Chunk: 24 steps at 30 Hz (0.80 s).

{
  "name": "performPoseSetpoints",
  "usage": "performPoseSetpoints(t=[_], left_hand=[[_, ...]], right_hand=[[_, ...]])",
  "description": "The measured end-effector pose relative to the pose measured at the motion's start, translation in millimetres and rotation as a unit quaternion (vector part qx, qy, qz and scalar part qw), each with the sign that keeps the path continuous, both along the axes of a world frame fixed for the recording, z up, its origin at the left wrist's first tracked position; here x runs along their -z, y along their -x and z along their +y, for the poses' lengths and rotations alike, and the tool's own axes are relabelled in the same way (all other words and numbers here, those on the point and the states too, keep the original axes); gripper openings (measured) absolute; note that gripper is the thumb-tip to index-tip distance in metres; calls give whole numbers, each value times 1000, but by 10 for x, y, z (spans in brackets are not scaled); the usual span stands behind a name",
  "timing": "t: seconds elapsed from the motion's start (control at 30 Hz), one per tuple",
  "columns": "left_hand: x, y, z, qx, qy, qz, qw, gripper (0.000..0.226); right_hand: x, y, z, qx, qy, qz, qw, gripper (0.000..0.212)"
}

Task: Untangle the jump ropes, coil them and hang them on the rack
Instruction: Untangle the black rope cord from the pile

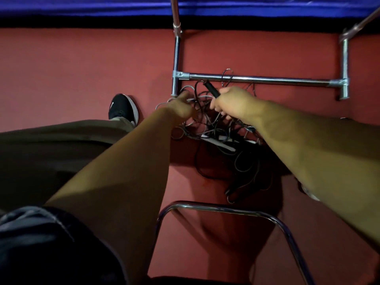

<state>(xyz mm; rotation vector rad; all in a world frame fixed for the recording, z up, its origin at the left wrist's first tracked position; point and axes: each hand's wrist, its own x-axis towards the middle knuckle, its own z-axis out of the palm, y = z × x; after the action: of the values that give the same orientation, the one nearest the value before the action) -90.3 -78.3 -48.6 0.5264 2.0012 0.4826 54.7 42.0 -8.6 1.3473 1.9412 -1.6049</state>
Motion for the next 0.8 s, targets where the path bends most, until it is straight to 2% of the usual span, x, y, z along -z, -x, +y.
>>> performPoseSetpoints(t=[0.03, 0.1, 0.2, 0.27, 0.33, 0.37, 0.4, 0.47, 0.53, 0.6, 0.7, 0.77, 0.8], left_hand=[[-100, -70, 29, 55, -5, -23, 998, 46], [-356, -243, 82, 124, -28, -78, 989, 37], [-616, -443, 173, 154, -33, -144, 977, 30], [-799, -494, 220, 219, 6, -128, 967, 23], [-1021, -491, 290, 285, 38, -58, 956, 13], [-1163, -482, 338, 290, 53, -9, 955, 17], [-1306, -467, 392, 271, 57, 31, 960, 22], [-1700, -482, 485, 169, 22, 52, 984, 31], [-2169, -492, 567, 56, -30, 13, 998, 36], [-2633, -488, 664, -37, -52, -73, 995, 27], [-3272, -508, 809, -143, -106, -181, 967, 28], [-3602, -574, 863, -210, -180, -244, 930, 20], [-3703, -601, 885, -247, -220, -283, 900, 17]], right_hand=[[-163, -33, 35, 11, -2, 17, 1000, 25], [-482, -98, 97, 27, -5, 47, 998, 36], [-975, -192, 191, 64, -19, 102, 993, 27], [-1329, -228, 281, 102, -45, 131, 985, 26], [-1682, -270, 382, 143, -72, 150, 976, 25], [-1862, -302, 427, 163, -80, 157, 971, 24], [-2032, -346, 468, 182, -89, 161, 966, 27], [-2344, -455, 552, 216, -102, 164, 957, 35], [-2616, -566, 620, 245, -102, 179, 947, 22], [-2829, -677, 652, 276, -93, 187, 938, 11], [-3081, -831, 625, 291, -61, 179, 938, 18], [-3192, -927, 536, 257, -30, 151, 954, 22], [-3215, -966, 472, 236, -20, 137, 962, 22]])
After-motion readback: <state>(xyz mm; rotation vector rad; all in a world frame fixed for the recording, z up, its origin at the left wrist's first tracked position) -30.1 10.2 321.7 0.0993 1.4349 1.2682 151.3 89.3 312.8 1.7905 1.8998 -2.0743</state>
